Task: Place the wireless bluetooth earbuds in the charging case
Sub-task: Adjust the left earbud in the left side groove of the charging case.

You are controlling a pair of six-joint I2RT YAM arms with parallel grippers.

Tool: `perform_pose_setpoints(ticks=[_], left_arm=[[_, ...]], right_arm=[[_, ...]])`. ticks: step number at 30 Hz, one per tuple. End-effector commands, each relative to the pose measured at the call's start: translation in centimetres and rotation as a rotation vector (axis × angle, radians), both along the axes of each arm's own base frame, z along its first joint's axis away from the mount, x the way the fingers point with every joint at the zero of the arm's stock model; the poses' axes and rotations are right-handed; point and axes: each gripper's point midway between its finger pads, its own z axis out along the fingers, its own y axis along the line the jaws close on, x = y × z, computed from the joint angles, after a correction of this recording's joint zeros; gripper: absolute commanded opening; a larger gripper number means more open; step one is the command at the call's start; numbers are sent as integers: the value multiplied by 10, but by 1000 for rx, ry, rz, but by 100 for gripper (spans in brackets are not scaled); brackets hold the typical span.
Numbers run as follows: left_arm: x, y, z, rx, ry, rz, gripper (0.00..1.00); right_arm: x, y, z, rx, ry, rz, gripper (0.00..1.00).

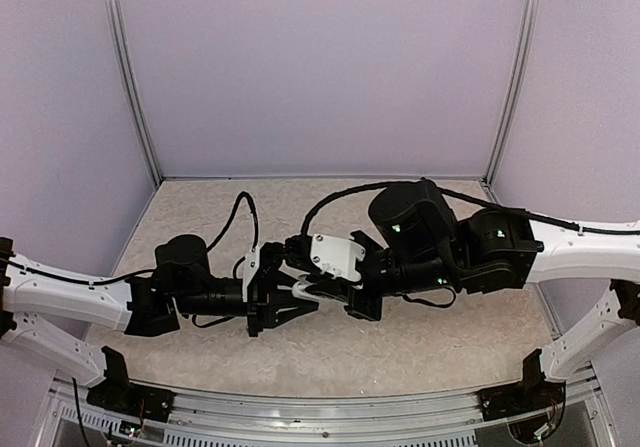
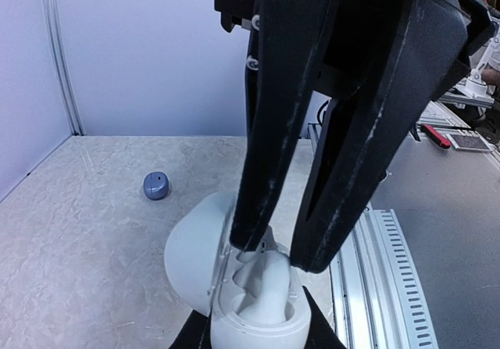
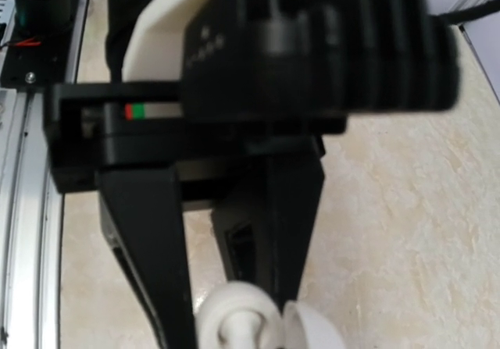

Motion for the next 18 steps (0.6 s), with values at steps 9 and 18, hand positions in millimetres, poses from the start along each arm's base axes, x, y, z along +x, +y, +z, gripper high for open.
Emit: perform_pose_setpoints(ticks=[9,18], left_arm=[[2,-7,11,-11,-30,7,0],[-2,0,22,-64,-33,-10,0]], right_arm=[[2,2,-12,-72,-5,-14,0],[0,-5,0,55,-3,-21,0]])
